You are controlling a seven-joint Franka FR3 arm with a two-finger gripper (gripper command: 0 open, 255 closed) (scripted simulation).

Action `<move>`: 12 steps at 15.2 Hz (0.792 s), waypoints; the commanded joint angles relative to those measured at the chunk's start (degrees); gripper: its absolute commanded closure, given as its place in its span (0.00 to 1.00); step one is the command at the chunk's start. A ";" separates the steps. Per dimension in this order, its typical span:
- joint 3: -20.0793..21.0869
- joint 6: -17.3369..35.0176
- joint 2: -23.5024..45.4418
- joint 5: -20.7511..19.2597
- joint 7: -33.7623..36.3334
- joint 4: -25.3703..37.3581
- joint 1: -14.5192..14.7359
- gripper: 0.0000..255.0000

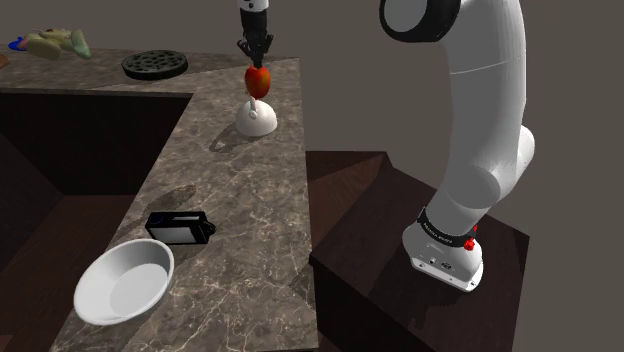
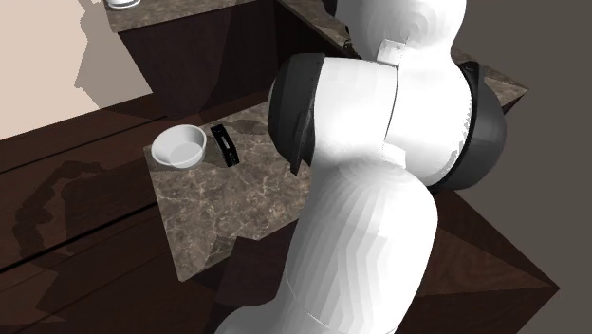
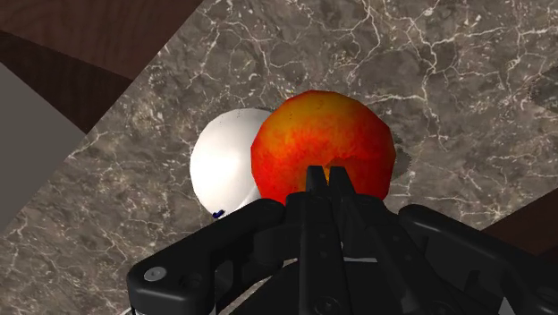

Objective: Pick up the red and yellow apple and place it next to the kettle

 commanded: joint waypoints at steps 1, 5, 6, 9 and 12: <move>-0.05 1.41 0.34 -0.06 0.01 -1.02 -0.09 1.00; -0.09 4.40 0.49 -0.16 0.24 -3.87 -0.22 1.00; -0.11 5.12 0.57 -0.19 0.29 -4.52 -0.25 1.00; -0.16 7.23 0.89 -0.30 0.46 -6.33 -0.31 1.00; -0.23 9.28 1.33 -0.43 0.64 -7.94 -0.36 1.00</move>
